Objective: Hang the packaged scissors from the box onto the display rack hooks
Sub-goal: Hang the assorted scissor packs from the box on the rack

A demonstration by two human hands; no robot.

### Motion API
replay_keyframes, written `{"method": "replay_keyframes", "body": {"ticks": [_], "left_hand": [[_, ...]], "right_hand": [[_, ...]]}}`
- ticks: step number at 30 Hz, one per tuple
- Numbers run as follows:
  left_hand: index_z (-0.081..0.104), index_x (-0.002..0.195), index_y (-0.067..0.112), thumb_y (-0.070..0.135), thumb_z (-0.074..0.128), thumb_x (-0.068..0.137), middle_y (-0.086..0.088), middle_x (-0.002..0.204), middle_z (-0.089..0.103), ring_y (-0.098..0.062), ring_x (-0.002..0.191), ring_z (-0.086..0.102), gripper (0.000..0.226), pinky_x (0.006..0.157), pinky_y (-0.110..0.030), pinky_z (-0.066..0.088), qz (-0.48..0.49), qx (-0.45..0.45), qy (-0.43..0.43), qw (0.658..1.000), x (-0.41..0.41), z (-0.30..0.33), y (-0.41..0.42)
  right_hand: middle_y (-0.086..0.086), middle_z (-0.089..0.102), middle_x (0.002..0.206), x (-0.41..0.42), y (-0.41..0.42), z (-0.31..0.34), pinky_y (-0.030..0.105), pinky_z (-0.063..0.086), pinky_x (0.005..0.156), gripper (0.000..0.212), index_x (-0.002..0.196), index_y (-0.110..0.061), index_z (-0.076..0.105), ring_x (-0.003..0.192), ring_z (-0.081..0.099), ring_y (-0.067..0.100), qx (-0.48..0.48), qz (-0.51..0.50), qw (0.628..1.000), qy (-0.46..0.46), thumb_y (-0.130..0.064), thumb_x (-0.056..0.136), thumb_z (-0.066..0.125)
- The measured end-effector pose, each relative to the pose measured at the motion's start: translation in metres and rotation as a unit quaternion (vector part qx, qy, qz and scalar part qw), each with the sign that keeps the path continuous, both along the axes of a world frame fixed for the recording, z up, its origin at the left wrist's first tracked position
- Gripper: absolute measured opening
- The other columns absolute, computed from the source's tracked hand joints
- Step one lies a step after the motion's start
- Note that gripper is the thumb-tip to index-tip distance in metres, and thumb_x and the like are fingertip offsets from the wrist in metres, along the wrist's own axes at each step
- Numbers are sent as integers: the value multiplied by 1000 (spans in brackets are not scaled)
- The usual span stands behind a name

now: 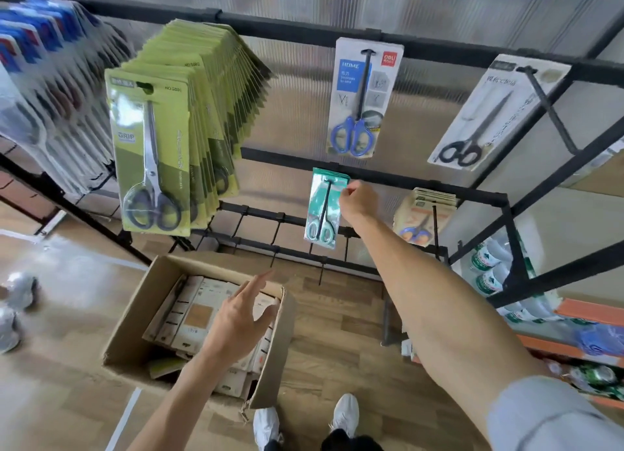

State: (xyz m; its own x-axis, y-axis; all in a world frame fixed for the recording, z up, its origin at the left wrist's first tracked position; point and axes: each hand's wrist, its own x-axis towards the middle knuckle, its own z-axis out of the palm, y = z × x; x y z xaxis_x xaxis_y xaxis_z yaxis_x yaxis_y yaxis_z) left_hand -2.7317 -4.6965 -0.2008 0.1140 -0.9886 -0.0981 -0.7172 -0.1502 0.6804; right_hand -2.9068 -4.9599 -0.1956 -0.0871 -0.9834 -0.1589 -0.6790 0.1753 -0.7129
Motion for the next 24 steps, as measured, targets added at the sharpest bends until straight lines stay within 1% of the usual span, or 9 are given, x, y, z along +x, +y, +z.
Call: {"method": "replay_keyframes", "body": {"ticks": [2, 4, 6, 10, 12, 14, 18, 21, 24], "left_hand": [[44, 144, 31, 25, 67, 91, 11, 133, 58, -7, 123, 55, 58, 101, -25, 43, 16, 21, -3, 1000, 6, -8, 6], [42, 145, 30, 25, 68, 91, 5, 135, 59, -11, 123, 56, 60, 100, -28, 46, 22, 32, -3, 999, 12, -14, 14], [42, 145, 30, 24, 68, 91, 4, 136, 59, -12, 122, 57, 60, 101, -33, 48, 33, 41, 5, 999, 17, -19, 25], [41, 145, 33, 23, 67, 92, 6, 140, 56, -10, 124, 55, 60, 105, -33, 48, 57, 79, 11, 995, 34, -39, 61], [41, 144, 36, 19, 69, 90, 7, 142, 53, -10, 125, 54, 63, 105, -35, 48, 73, 90, 25, 993, 46, -47, 82], [43, 143, 32, 18, 70, 90, 3, 139, 56, -12, 124, 55, 61, 103, -34, 49, 110, 111, 36, 987, 60, -54, 102], [40, 145, 33, 23, 67, 93, -1, 138, 58, -15, 120, 59, 60, 96, -35, 54, 146, 147, 57, 977, 89, -77, 136], [41, 145, 27, 21, 64, 93, -4, 139, 57, -20, 123, 58, 57, 99, -37, 49, 149, 186, 45, 970, 103, -94, 156], [39, 146, 29, 21, 63, 93, -8, 138, 57, -25, 107, 64, 58, 94, -39, 51, 156, 216, 46, 963, 113, -114, 166]], "right_hand": [[13, 70, 108, -1, 1, -5, 29, 46, 61, 22, 107, -4, 64, 89, 66, 22, 5, -21, 1000, -22, -23, 101, 55], [10, 68, 110, -3, 18, -13, 26, 48, 54, 31, 111, -5, 56, 87, 67, 20, 42, -26, 998, -49, -35, 101, 57], [0, 61, 112, -7, 57, -23, 22, 42, 53, 38, 120, -6, 52, 90, 62, 17, 70, 29, 997, -14, -39, 101, 56], [6, 55, 139, -11, 163, -64, 26, 45, 88, 53, 141, -9, 43, 122, 58, 23, 167, 143, 975, 28, -44, 102, 51], [5, 47, 149, -3, 208, -85, 32, 44, 103, 59, 147, -12, 36, 129, 53, 22, 237, 179, 955, 15, -47, 101, 50], [5, 47, 150, 13, 240, -96, 35, 46, 104, 59, 147, -14, 36, 130, 53, 20, 268, 219, 938, 28, -47, 100, 51], [2, 49, 149, 50, 273, -106, 31, 44, 106, 53, 145, -17, 41, 132, 50, 15, 276, 285, 917, 36, -44, 101, 52], [0, 50, 147, 76, 281, -117, 30, 43, 106, 51, 145, -17, 43, 131, 50, 13, 282, 325, 902, 40, -43, 102, 50], [0, 52, 144, 94, 280, -132, 34, 45, 105, 50, 143, -18, 45, 128, 52, 14, 285, 330, 898, 53, -44, 101, 52]]}}
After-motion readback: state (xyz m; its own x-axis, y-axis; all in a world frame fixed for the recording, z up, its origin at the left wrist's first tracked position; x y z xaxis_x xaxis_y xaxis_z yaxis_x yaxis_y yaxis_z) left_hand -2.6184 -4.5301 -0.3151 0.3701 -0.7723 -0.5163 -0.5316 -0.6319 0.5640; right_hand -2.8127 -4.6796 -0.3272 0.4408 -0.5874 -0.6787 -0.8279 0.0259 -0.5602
